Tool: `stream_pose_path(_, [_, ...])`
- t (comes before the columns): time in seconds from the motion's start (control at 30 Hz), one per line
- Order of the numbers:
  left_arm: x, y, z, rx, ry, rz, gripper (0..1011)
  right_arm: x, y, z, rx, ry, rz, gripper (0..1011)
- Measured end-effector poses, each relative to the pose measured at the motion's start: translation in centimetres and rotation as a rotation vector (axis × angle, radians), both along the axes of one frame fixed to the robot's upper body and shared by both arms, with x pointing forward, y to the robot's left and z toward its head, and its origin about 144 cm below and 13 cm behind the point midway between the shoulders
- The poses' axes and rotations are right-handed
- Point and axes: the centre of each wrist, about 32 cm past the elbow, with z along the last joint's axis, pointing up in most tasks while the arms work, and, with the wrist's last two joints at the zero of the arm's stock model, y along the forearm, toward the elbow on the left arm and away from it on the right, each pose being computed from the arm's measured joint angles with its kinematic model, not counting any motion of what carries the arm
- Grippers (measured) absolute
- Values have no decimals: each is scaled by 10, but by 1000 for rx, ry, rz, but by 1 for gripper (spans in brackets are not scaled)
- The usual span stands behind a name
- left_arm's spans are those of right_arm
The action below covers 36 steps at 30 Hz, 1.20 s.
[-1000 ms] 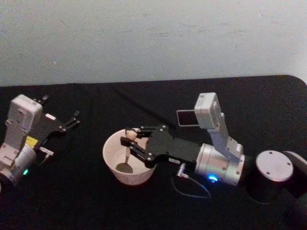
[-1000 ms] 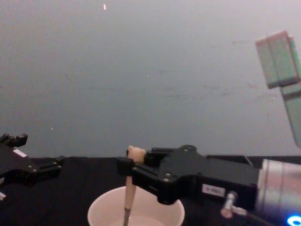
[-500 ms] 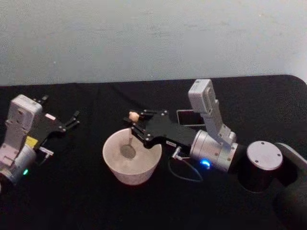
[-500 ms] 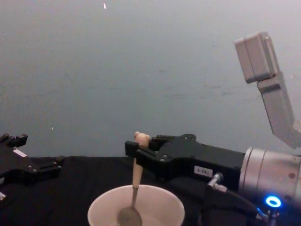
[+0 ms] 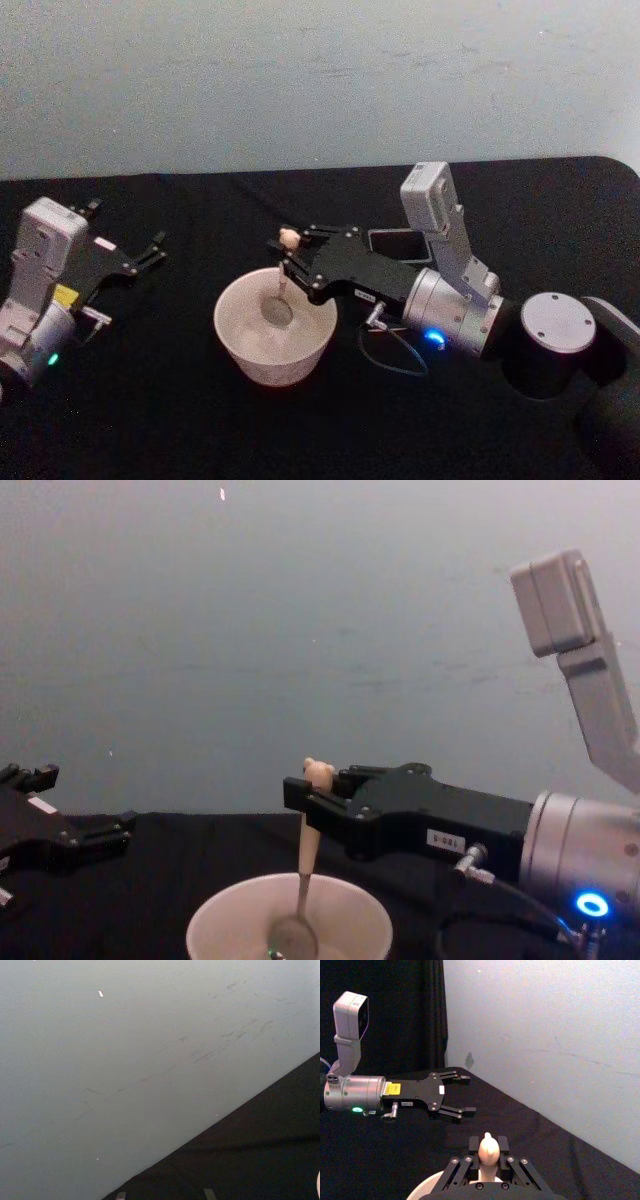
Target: Pick up the stirring spoon with one hand, stir inside the cup, then place it back in its original position.
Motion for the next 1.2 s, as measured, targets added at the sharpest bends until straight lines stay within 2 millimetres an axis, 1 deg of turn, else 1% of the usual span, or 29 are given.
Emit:
stream_pose_path(0.3, [0, 0, 0, 0, 0, 0, 1001, -1, -2, 3, -1, -10, -2, 212])
stream_pose_path(0.5, [0, 0, 0, 0, 0, 0, 1001, -2, -7, 16, 3, -43, 11, 212])
stream_pose_path(0.83, [0, 0, 0, 0, 0, 0, 1001, -6, -23, 55, 54, -126, 23, 212])
stream_pose_path(0.93, [0, 0, 0, 0, 0, 0, 1001, -8, -28, 63, 64, -145, 19, 212])
stream_pose_path(1.03, [0, 0, 0, 0, 0, 0, 1001, -10, -38, 74, 74, -173, 4, 212])
stream_pose_path(1.17, [0, 0, 0, 0, 0, 0, 1001, -13, -47, 83, 75, -195, -13, 212])
stream_pose_path(1.2, [0, 0, 0, 0, 0, 0, 1001, -15, -53, 86, 72, -205, -24, 212])
